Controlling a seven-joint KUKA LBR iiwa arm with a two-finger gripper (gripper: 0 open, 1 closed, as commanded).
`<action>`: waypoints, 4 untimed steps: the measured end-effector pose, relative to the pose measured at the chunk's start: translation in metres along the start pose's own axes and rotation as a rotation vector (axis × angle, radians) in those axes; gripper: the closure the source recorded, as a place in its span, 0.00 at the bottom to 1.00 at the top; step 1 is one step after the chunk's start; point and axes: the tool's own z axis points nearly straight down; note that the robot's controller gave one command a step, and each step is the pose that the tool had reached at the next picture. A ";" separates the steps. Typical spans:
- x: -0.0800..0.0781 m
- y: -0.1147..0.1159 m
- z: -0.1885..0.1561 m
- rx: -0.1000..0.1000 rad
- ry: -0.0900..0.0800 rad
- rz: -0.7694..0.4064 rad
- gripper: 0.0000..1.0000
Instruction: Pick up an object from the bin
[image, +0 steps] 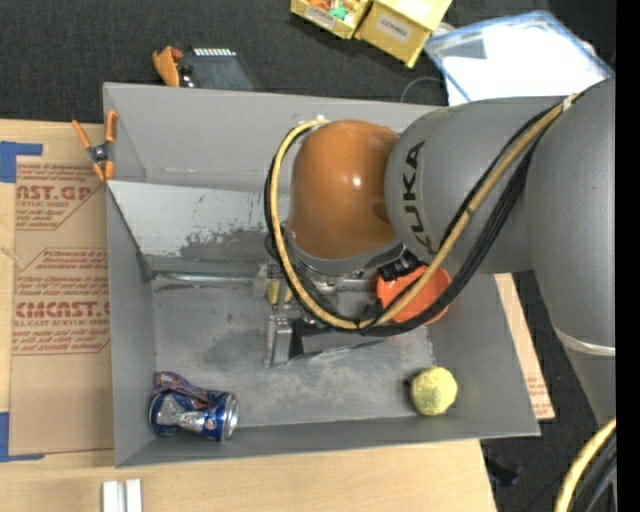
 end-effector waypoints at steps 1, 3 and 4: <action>-0.002 -0.001 -0.004 -0.001 -0.008 0.002 0.00; -0.009 -0.110 0.059 -0.003 -0.013 -0.147 0.00; -0.007 -0.127 0.066 -0.002 -0.008 0.072 0.00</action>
Offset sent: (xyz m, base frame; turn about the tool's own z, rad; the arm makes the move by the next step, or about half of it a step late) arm 0.0079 -0.1352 -0.1052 0.1364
